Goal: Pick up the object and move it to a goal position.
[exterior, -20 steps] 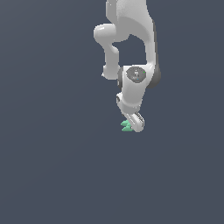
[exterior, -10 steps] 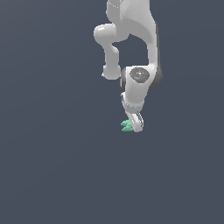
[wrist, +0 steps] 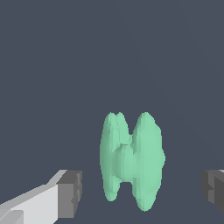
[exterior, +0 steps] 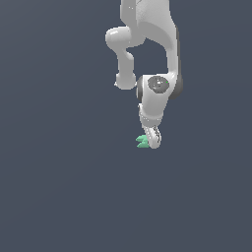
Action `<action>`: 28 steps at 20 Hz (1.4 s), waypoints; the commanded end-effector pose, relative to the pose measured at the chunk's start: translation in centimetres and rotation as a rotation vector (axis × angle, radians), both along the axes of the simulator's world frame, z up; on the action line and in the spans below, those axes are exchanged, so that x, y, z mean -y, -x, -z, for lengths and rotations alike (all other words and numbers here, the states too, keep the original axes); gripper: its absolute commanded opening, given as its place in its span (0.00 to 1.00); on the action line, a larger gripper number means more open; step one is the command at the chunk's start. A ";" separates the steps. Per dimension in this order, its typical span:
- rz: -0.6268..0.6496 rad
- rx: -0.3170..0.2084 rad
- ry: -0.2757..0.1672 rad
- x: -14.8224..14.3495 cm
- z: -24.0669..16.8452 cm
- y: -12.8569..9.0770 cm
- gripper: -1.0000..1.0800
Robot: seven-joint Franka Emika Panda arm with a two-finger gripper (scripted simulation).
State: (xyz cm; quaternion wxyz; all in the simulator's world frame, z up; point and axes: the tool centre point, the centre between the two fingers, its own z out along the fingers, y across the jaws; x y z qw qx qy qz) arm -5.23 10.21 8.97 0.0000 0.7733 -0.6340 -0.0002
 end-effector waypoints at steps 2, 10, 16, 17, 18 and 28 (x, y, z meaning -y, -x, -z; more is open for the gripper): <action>0.000 0.000 0.000 0.0 0.1 0.0 0.96; 0.004 0.000 0.000 0.1 3.2 0.1 0.96; 0.005 0.000 0.000 0.0 4.9 0.1 0.96; 0.005 0.000 0.000 0.0 5.0 0.0 0.96; 0.005 0.000 0.000 0.0 5.0 0.0 0.96; 0.005 0.000 0.000 0.0 5.0 0.0 0.00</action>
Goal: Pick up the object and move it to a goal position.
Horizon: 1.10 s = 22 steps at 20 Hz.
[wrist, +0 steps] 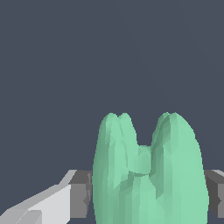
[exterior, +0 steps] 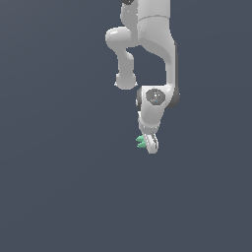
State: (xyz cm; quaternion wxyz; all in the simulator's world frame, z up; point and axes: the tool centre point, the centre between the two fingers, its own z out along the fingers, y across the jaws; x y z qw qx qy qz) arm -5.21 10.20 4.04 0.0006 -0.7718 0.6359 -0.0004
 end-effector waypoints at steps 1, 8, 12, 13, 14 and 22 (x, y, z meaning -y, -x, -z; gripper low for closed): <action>0.000 0.000 0.000 0.0 0.0 0.0 0.00; 0.000 0.000 -0.001 0.6 -1.1 0.2 0.00; 0.000 0.000 -0.001 1.4 -2.7 0.5 0.00; 0.000 0.000 -0.001 1.7 -3.2 0.6 0.00; 0.001 -0.001 -0.001 2.0 -3.8 0.7 0.00; 0.001 -0.002 -0.003 5.4 -10.2 1.9 0.00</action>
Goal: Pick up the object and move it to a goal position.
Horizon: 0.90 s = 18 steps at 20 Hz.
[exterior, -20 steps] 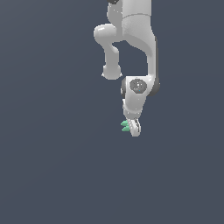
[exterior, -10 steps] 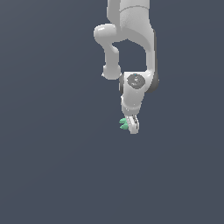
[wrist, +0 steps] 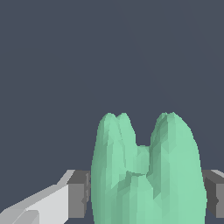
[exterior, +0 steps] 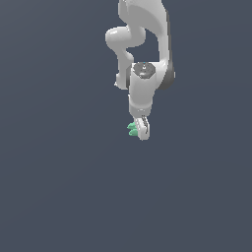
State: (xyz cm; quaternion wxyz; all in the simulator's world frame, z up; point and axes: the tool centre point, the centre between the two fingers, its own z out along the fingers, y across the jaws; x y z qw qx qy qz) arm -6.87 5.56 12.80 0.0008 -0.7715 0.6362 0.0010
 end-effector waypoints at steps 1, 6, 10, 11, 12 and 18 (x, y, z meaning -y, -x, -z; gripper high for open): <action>0.001 0.000 -0.001 1.3 -2.4 0.4 0.00; 0.002 0.000 0.000 4.0 -7.6 1.3 0.00; 0.002 0.000 0.001 6.3 -11.9 2.0 0.00; 0.002 0.000 0.001 6.9 -12.9 2.2 0.00; 0.002 0.000 0.001 7.4 -13.9 2.3 0.00; 0.002 0.000 0.002 10.2 -19.5 3.1 0.00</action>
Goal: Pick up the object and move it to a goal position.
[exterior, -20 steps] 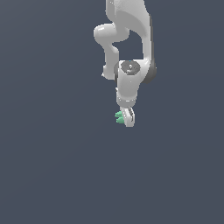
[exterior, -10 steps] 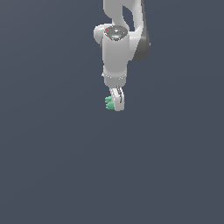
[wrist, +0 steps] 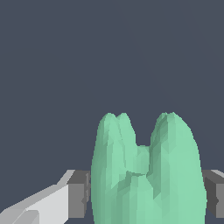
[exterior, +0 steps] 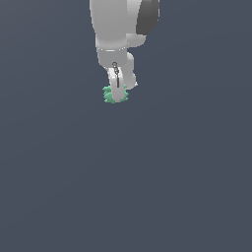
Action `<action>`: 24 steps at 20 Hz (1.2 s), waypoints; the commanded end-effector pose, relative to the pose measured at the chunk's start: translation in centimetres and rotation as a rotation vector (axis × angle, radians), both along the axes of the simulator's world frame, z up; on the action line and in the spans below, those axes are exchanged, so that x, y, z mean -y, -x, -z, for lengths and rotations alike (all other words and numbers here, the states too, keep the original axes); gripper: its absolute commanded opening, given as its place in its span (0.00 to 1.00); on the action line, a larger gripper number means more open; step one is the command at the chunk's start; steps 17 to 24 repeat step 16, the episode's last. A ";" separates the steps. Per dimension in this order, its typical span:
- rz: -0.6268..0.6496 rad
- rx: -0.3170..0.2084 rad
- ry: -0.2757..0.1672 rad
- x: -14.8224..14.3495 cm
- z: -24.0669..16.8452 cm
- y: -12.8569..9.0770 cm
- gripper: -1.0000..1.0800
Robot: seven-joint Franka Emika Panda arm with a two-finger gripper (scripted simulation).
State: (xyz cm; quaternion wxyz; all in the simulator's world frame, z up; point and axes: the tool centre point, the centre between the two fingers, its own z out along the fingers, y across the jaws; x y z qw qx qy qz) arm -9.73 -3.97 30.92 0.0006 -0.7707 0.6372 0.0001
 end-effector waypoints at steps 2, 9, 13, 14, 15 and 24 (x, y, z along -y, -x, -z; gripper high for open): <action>-0.001 -0.001 0.001 1.5 -2.9 0.4 0.00; -0.002 -0.001 0.001 3.3 -6.7 0.8 0.00; -0.003 -0.001 0.001 3.8 -7.7 0.8 0.00; -0.003 -0.001 0.001 3.9 -7.8 0.8 0.00; -0.003 -0.001 0.001 3.9 -7.9 0.8 0.00; -0.003 -0.001 0.001 3.9 -7.9 0.8 0.00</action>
